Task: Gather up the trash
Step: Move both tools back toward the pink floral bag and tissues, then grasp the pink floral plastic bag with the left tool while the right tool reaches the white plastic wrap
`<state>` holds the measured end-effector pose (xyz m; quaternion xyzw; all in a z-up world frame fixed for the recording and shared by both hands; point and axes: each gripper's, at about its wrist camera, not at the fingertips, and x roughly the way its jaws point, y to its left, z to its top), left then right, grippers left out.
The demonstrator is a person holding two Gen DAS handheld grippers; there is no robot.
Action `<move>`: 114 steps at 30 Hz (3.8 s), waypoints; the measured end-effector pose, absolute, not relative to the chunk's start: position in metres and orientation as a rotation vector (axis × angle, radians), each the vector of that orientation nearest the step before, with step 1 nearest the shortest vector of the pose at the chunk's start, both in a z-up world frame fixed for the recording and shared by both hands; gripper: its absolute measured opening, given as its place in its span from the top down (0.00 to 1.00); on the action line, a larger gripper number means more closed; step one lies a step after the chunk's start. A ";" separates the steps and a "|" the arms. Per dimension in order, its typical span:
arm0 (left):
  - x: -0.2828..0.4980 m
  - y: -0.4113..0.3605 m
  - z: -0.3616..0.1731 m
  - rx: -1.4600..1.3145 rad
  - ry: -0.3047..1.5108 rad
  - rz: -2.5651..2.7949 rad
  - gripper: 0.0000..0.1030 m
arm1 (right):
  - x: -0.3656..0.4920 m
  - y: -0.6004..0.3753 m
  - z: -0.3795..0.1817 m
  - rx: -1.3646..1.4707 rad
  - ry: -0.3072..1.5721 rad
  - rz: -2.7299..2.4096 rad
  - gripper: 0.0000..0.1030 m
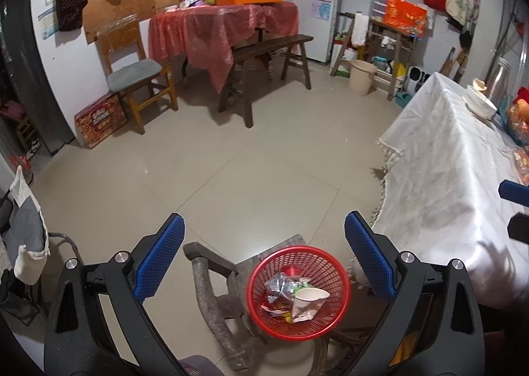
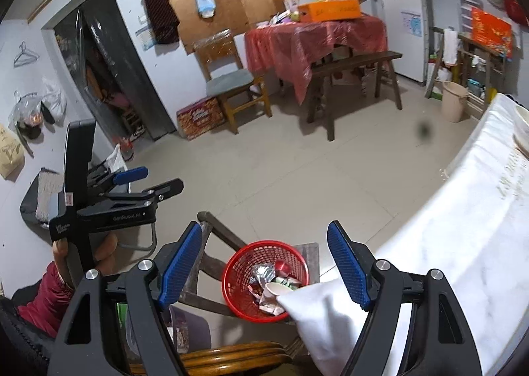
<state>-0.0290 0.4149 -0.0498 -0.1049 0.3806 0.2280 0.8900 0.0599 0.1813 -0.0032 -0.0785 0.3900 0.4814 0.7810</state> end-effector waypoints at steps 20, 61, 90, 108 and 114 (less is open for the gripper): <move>0.002 0.315 -0.010 -0.100 0.732 0.310 0.07 | 0.077 0.046 0.030 0.011 0.679 0.868 0.24; 0.349 -0.055 -0.046 -0.018 0.976 -0.327 0.07 | 0.197 -0.315 -0.051 0.366 0.659 0.080 0.16; 0.302 0.002 -0.062 0.020 0.887 -0.307 0.62 | 0.204 -0.296 -0.059 0.294 0.729 0.081 0.15; 0.297 0.009 -0.062 0.035 0.882 -0.279 0.60 | 0.264 -0.261 -0.070 0.136 0.844 0.071 0.87; 0.288 0.011 -0.049 0.035 0.811 -0.282 0.60 | 0.238 -0.263 -0.038 0.180 0.678 0.151 0.87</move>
